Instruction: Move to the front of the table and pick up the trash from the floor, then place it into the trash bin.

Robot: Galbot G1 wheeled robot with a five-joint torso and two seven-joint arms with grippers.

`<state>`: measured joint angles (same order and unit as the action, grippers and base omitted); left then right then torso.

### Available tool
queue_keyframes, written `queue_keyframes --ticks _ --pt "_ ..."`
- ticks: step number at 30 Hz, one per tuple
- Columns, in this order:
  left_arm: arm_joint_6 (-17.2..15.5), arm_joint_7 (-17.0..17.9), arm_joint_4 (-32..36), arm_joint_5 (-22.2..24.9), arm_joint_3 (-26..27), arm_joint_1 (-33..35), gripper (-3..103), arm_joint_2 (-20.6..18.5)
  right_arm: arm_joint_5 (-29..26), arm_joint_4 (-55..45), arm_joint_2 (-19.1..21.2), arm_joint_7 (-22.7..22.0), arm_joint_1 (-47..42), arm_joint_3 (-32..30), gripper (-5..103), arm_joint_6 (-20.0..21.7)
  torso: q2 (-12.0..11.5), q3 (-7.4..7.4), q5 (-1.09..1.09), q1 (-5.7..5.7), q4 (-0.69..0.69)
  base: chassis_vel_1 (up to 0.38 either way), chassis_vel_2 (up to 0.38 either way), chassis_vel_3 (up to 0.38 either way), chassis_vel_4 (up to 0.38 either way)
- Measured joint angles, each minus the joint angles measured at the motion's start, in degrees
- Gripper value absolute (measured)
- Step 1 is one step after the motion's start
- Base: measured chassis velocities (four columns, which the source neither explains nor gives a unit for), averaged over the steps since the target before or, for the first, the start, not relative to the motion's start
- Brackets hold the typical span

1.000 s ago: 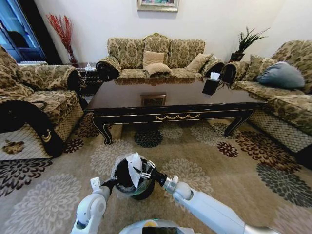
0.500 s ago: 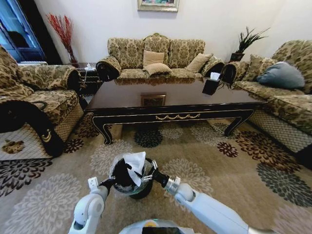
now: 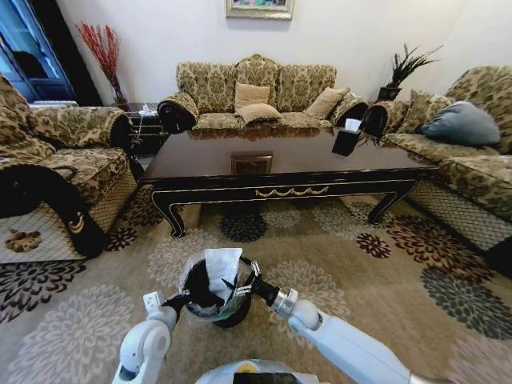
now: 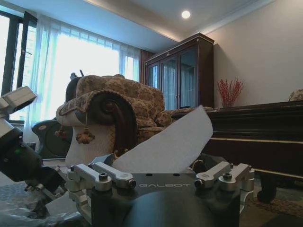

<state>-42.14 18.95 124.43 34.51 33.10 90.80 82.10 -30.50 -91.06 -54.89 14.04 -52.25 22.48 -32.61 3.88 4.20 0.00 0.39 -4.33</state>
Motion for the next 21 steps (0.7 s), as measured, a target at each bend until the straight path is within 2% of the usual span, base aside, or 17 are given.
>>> queue_keyframes --ticks 15,21 --pt "0.0 -0.06 -1.51 0.42 0.55 -1.41 2 -0.33 1.19 1.42 0.69 0.17 0.35 0.45 100 -2.31 0.0 0.0 0.0 0.0 -0.01 0.0 0.0 0.0 0.0" --pt "0.0 -0.12 -1.58 2.24 2.64 -1.74 2 -1.14 -4.63 1.81 -0.27 -2.74 0.14 -2.87 100 2.62 0.0 0.0 -0.01 0.0 -0.01 0.0 0.0 0.0 0.0"
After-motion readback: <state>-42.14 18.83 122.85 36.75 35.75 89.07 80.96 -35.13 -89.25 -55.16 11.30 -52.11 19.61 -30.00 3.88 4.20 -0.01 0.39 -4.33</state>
